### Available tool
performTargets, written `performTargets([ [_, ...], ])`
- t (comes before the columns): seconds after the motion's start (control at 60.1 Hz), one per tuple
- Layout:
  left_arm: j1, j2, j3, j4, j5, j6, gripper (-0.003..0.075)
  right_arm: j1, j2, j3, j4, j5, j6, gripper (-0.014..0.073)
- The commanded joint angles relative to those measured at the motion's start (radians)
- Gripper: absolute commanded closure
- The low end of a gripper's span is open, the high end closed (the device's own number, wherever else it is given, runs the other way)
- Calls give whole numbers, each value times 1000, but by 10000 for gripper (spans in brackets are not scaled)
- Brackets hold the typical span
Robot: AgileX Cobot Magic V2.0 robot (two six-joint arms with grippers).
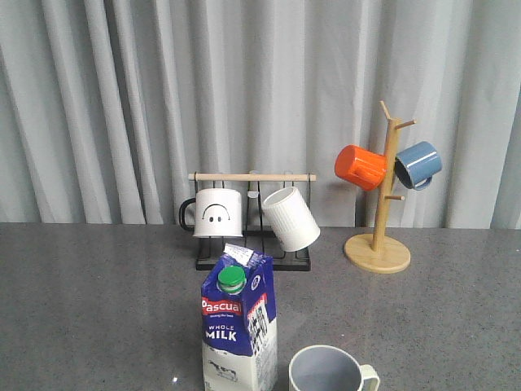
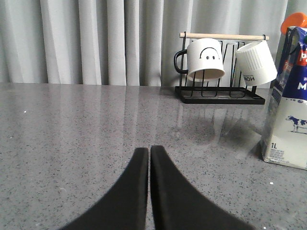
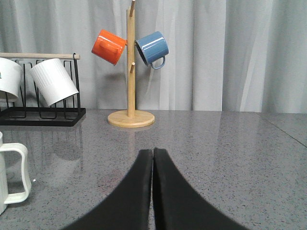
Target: Place milk next to cup
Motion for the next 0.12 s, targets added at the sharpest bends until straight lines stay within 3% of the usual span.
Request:
performTargets([
  [0.0,-2,-13,21,-10,-69,-8,727,-8,9,8,-3,-83,-9,599],
  [0.1,-2,-13,21,-10,-69,-8,727,-8,9,8,-3,-83,-9,599],
])
